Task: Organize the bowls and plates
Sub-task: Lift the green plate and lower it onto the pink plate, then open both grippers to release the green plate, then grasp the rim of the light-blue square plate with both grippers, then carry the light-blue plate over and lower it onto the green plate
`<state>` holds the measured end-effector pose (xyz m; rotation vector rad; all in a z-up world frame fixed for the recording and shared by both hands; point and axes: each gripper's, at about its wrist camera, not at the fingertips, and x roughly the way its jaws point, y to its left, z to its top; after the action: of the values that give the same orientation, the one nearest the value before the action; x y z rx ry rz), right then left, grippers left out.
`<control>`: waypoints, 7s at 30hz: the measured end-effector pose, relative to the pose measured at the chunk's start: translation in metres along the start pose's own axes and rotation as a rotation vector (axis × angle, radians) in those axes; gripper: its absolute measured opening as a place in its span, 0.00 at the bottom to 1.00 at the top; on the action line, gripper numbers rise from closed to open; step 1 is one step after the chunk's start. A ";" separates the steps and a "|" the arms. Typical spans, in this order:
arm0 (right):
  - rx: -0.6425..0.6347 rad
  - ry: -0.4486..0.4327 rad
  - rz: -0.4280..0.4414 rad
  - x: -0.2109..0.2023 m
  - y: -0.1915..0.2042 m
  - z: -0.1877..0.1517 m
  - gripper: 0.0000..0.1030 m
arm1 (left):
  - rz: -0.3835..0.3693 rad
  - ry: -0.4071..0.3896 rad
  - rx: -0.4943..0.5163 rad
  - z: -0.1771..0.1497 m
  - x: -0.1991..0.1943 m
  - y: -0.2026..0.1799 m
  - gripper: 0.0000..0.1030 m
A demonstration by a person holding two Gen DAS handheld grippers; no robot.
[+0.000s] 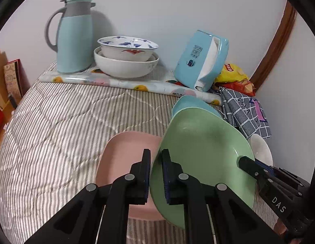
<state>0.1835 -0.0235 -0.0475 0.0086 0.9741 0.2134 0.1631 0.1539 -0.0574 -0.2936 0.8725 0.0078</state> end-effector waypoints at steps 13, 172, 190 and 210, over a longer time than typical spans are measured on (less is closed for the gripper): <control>-0.046 0.032 0.030 0.020 0.033 -0.008 0.09 | 0.038 0.012 -0.058 -0.013 -0.002 0.036 0.11; 0.063 0.038 -0.080 0.063 -0.067 0.078 0.11 | 0.014 0.059 0.086 0.070 0.084 -0.070 0.08; 0.059 -0.022 -0.076 -0.017 -0.044 0.035 0.11 | -0.012 0.004 0.064 0.031 -0.003 -0.062 0.07; 0.026 -0.016 -0.044 -0.031 0.005 -0.003 0.10 | 0.016 0.007 0.012 -0.006 -0.037 -0.008 0.07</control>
<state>0.1635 -0.0241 -0.0229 0.0123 0.9605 0.1599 0.1352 0.1489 -0.0311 -0.2753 0.8814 0.0167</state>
